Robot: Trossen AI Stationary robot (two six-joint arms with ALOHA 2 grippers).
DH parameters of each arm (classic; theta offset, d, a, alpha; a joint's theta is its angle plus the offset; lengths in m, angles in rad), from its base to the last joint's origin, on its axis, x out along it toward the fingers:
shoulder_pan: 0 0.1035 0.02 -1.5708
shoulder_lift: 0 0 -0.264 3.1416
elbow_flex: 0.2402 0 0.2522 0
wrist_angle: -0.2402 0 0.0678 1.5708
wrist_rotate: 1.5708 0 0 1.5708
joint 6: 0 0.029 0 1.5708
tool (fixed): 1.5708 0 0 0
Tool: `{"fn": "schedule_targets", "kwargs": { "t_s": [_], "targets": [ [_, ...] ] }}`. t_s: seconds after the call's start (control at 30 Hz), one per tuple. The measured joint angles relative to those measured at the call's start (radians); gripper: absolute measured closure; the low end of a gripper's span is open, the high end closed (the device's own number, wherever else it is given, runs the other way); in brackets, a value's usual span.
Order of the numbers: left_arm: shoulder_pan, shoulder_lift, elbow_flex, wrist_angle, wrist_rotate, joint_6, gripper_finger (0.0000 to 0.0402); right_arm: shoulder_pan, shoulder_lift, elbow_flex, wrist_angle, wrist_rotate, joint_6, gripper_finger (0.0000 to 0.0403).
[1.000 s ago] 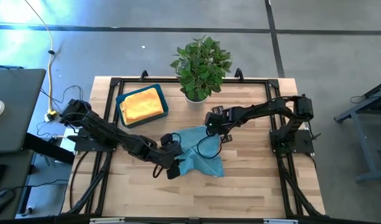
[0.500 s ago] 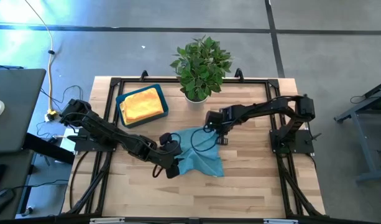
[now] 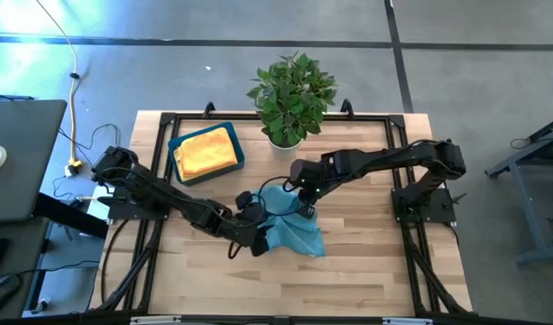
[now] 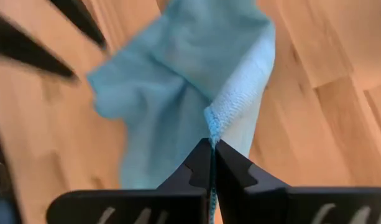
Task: Fold microfiber towels
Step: Fold the blue towel
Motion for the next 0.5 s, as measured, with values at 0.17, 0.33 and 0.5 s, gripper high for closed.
{"fn": "schedule_targets", "kwargs": {
  "t_s": [0.17,0.33,0.5],
  "targets": [
    [0.001,0.024,0.002,0.143,-0.15,0.02,0.0257,0.015,0.0,0.065,0.001,0.001,0.123,0.0402],
    [0.012,0.03,0.002,0.229,-0.314,0.116,0.0257,0.027,0.0,0.089,0.008,0.015,0.206,0.0403],
    [0.034,0.03,0.001,0.318,-0.325,0.184,0.0257,0.041,0.0,0.089,0.043,0.024,0.254,0.0403]
  ]
}}
